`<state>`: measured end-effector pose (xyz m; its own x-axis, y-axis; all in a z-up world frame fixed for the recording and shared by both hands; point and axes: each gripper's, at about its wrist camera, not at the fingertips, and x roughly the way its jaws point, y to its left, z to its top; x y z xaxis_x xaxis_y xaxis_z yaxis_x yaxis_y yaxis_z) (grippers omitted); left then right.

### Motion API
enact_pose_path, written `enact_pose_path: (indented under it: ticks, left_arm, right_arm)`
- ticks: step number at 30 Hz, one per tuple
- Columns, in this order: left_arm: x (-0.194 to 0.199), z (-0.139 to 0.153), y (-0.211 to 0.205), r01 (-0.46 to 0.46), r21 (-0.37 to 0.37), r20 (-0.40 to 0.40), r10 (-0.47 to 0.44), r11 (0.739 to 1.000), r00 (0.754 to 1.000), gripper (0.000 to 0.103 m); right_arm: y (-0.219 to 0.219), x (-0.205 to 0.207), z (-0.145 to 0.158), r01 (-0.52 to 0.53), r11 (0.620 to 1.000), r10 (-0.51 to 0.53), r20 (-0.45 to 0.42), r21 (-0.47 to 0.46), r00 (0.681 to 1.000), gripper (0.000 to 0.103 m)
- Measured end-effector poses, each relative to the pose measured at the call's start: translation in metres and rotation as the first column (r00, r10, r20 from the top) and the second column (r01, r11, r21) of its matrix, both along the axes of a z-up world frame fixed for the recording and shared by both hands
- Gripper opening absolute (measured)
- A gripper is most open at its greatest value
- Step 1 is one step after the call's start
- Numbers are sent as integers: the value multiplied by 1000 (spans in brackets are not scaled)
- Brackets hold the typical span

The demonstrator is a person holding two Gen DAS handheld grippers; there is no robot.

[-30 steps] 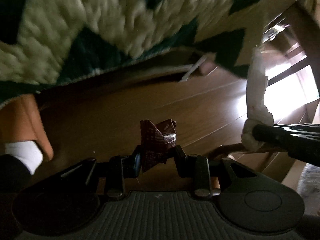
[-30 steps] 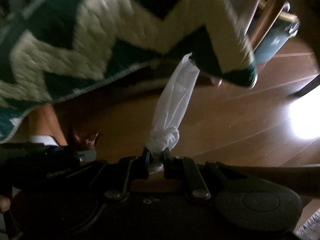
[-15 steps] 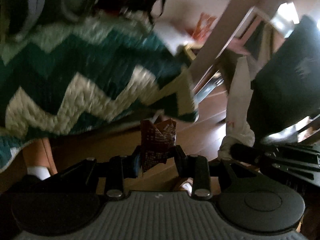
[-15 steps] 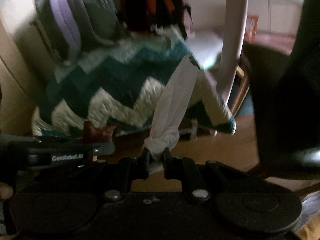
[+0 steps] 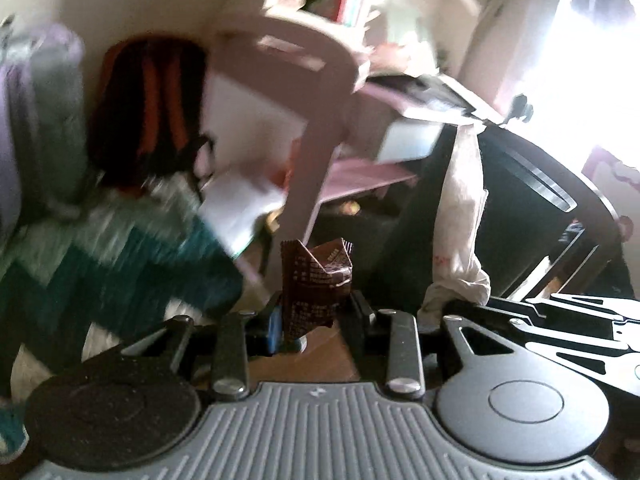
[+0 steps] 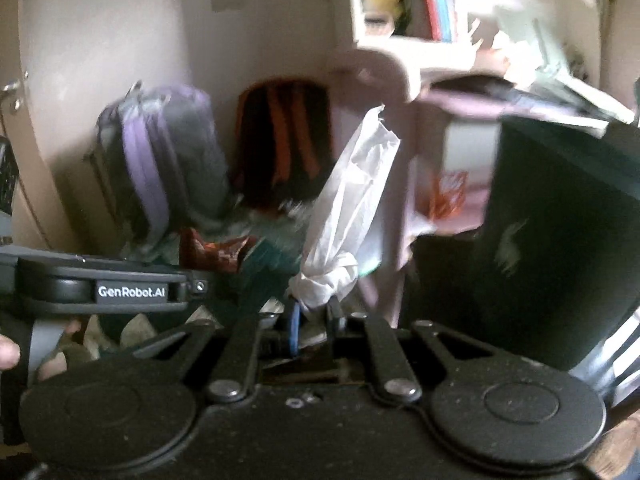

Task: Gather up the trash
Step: 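Lift the wrapper and white paper up over the wastebasket with both tools, then open both tools to drop the wrapper and paper into the wastebasket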

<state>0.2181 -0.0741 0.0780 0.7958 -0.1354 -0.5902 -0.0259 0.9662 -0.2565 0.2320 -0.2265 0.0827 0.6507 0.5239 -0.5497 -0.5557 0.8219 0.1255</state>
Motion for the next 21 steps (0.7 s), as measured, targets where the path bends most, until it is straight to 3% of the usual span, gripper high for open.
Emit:
enact_pose_path:
  ticks: [4,9,15,21]
  left_arm:
    - [25,32,-33,62,41,53,-64,997,997,33]
    - [62,63,-70,132,33,87,-134,991,987,33]
    - [112,95,-121,214,58,112,-219,975,969,33]
    - [161,103,-169,273,97,107,-283,957,953,33]
  right_arm:
    - [-34,13,28,68,998,-69,79,9,995,11]
    - [-81,40,58,157,987,-158,122,21,980,11]
    - [-125,80,79,228,974,-227,133,10,965,11]
    - [-160,118,84,265,964,-264,109,1,958,12]
